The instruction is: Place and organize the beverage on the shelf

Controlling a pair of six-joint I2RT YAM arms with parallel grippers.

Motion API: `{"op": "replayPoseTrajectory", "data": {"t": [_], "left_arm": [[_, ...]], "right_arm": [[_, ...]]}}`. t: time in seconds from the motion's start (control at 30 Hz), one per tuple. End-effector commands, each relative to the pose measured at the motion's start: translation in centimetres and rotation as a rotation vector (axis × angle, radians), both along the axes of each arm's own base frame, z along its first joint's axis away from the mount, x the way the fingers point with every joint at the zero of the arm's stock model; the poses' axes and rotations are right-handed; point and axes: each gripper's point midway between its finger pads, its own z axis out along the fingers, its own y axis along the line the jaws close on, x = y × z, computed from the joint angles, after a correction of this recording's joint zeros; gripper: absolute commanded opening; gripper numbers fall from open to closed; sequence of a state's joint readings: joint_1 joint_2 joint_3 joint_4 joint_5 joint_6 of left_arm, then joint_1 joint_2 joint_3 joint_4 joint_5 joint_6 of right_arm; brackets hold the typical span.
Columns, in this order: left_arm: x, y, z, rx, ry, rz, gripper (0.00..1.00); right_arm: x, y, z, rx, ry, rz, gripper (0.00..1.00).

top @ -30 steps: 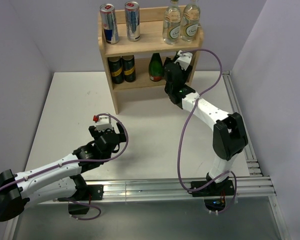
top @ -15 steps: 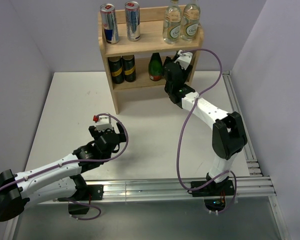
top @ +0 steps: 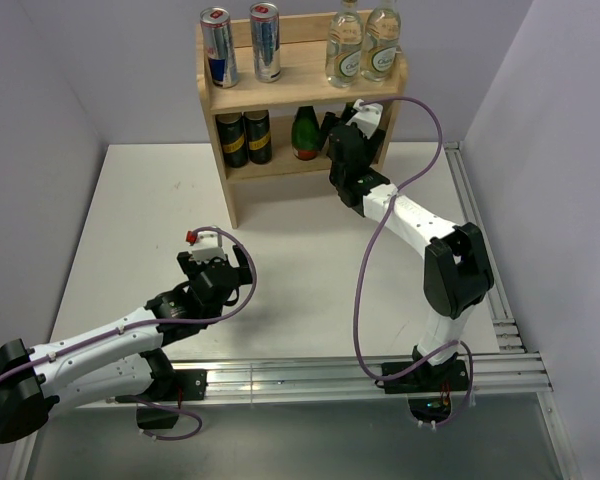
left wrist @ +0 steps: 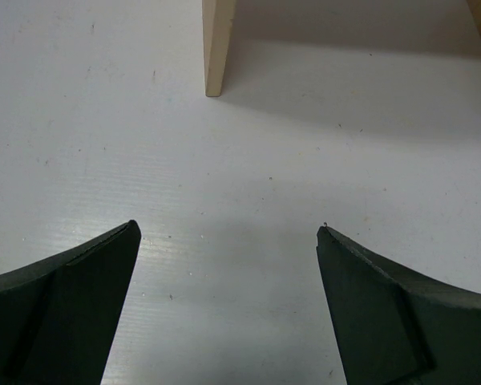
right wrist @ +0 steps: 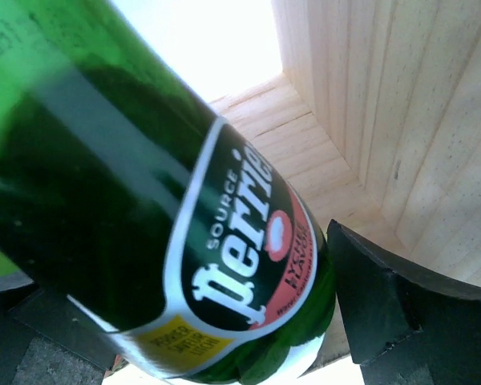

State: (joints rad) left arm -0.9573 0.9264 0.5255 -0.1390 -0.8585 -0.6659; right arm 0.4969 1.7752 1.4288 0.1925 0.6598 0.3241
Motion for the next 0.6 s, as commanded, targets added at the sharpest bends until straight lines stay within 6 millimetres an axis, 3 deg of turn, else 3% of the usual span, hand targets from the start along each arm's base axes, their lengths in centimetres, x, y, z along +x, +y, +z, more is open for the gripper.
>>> {"op": "replayPoseTrajectory", "data": {"t": [0.0, 0.27, 0.57], "left_arm": [[0.2, -0.3, 1.2, -0.030, -0.029, 0.001, 0.99], [0.2, -0.2, 1.2, -0.023, -0.026, 0.006, 0.99], [0.2, -0.2, 1.2, -0.026, -0.026, 0.007, 0.99]], "right_arm": [[0.4, 0.6, 3.1, 0.054, -0.092, 0.021, 1.00], [-0.6, -0.2, 2.9, 0.051, -0.085, 0.003, 1.00], [-3.2, -2.1, 2.5, 0.054, -0.077, -0.026, 1.00]]}}
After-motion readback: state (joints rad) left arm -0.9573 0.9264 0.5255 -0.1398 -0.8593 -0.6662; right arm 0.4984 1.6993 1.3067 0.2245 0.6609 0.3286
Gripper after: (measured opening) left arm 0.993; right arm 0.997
